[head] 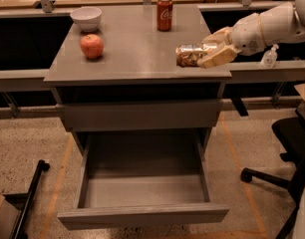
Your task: Place orange can into middle drawer
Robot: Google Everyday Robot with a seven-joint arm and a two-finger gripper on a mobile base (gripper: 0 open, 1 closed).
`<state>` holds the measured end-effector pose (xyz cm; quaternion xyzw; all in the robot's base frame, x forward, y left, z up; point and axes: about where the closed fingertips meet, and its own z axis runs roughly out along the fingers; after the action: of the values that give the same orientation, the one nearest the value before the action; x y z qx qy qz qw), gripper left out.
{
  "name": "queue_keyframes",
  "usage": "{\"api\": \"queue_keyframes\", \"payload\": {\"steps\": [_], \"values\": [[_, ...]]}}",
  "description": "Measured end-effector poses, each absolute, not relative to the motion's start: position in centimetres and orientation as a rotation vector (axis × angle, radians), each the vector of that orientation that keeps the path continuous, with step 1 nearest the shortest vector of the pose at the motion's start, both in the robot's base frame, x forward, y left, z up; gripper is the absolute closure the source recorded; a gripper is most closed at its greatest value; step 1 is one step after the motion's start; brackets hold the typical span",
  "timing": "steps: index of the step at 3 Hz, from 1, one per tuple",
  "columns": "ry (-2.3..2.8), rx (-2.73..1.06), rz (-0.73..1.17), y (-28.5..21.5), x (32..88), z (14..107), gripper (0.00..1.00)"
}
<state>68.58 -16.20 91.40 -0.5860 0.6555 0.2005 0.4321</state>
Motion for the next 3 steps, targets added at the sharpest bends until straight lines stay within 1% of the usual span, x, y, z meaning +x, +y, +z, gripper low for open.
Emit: {"api": "queue_keyframes", "payload": {"steps": [1,2,3], "values": [[1.610,-1.486,0.515,-15.1,68.3,91.1,1.00],[1.571,-1.486,0.483,-14.6,66.2,92.5,1.00],[1.552,-1.488,0.474,-12.8,62.7,92.1,1.00]]}}
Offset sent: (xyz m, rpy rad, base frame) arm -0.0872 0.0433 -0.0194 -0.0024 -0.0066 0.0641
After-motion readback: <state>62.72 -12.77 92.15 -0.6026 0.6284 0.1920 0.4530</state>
